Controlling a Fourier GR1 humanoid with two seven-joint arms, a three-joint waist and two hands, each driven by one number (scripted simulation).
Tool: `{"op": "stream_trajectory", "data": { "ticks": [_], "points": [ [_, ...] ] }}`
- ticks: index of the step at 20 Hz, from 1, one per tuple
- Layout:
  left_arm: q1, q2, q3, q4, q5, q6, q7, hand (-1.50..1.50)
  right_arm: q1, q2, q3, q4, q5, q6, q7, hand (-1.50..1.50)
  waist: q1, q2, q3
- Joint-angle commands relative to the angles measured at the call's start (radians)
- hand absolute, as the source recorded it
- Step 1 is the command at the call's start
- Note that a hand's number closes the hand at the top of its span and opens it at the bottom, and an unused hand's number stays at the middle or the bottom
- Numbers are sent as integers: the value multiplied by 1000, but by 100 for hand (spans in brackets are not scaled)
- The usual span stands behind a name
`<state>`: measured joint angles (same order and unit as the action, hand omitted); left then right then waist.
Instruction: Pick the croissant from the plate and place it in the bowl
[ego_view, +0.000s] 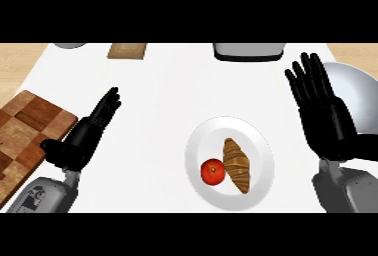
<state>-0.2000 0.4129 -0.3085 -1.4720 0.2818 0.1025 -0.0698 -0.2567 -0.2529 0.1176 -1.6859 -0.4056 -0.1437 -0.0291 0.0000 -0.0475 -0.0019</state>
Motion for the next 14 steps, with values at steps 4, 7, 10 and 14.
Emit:
{"op": "stream_trajectory", "data": {
  "ticks": [4, 7, 10, 14],
  "points": [
    [-8, -40, 140, -50, 85, 62, 3, 0, 1, 28, 69, 104, 87, -87, 129, -150, 14, 48, 1],
    [18, -13, 157, -48, 112, 29, -9, 0, 68, -267, 117, 225, 383, -79, 162, -150, 13, 63, -46],
    [34, -39, 193, -77, 188, 16, 13, 0, 66, -88, 91, 351, 432, -343, 227, -150, 35, 54, -1],
    [67, -31, 217, -101, 196, 4, 28, 0, -20, -54, 144, 409, 582, -422, 201, -150, 17, 48, 1]
  ]
}}
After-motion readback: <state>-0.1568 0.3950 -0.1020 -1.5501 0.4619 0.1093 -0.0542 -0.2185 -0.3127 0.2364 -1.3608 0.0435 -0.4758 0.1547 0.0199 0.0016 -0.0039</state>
